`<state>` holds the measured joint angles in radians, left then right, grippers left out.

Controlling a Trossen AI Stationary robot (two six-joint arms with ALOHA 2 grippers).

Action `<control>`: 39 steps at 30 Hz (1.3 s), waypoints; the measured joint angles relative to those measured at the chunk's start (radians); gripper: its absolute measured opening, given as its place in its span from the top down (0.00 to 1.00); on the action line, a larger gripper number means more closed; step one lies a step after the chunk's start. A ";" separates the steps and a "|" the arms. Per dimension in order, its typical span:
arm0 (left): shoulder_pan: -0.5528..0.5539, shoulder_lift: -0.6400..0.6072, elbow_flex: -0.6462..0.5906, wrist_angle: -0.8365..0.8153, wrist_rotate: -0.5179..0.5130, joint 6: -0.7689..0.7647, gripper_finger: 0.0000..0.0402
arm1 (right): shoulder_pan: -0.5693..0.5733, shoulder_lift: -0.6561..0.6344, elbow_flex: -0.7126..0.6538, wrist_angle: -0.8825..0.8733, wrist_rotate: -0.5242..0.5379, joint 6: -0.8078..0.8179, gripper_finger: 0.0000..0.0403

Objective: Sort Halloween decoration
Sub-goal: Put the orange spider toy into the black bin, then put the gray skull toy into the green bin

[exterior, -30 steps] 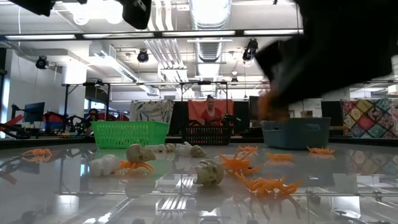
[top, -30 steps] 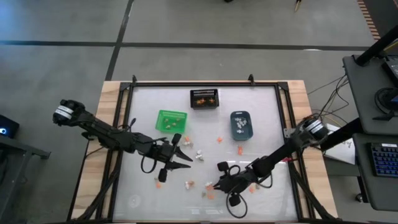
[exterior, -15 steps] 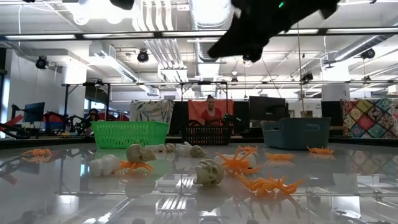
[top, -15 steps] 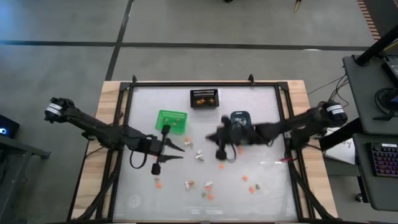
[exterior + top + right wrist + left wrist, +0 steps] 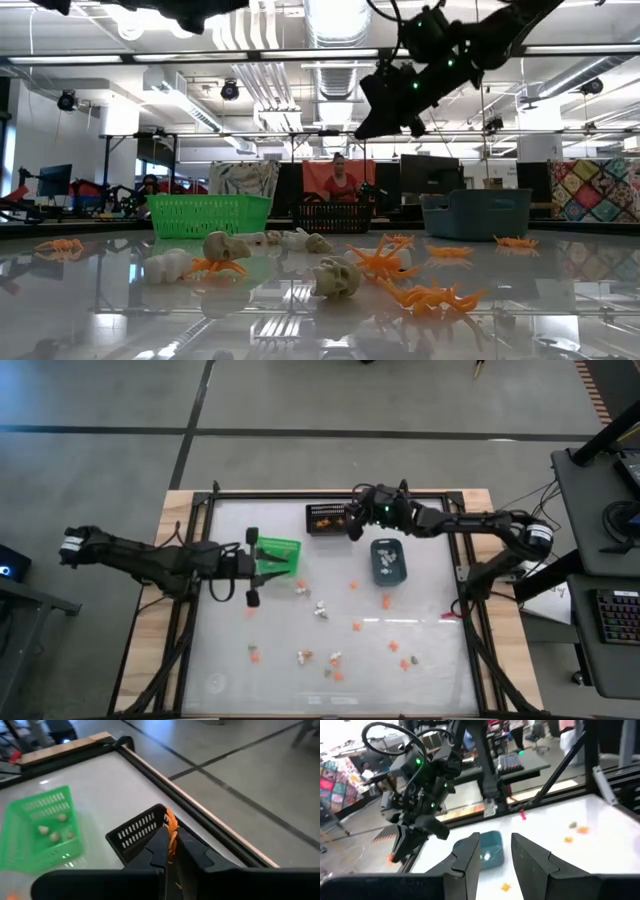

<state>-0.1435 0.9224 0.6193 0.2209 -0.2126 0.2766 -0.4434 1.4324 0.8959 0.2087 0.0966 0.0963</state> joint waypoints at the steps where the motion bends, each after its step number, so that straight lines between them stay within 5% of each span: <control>1: 0.009 0.005 0.000 0.000 0.002 -0.002 0.77 | -0.015 0.011 0.000 0.018 -0.032 -0.002 0.96; 5: 0.022 0.025 0.000 0.000 0.002 -0.008 0.77 | -0.040 0.073 0.000 0.101 -0.105 -0.026 0.96; 15: 0.023 0.045 0.000 -0.030 0.005 -0.093 0.77 | -0.042 0.197 0.000 0.173 -0.094 -0.035 0.94; 24: 0.023 0.096 -0.001 -0.039 0.001 -0.168 0.77 | -0.042 0.236 0.000 0.170 -0.087 0.042 0.77; 31: 0.023 0.149 -0.001 -0.037 -0.012 -0.251 0.77 | -0.037 0.210 0.000 0.146 -0.123 0.126 0.67; 39: 0.023 0.203 -0.001 -0.038 -0.030 -0.390 0.77 | 0.034 0.066 0.000 -0.035 -0.185 0.164 0.72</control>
<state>-0.1204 1.1255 0.6182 0.1828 -0.2425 -0.1130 -0.4093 1.4980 0.8963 0.1738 -0.0883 0.2607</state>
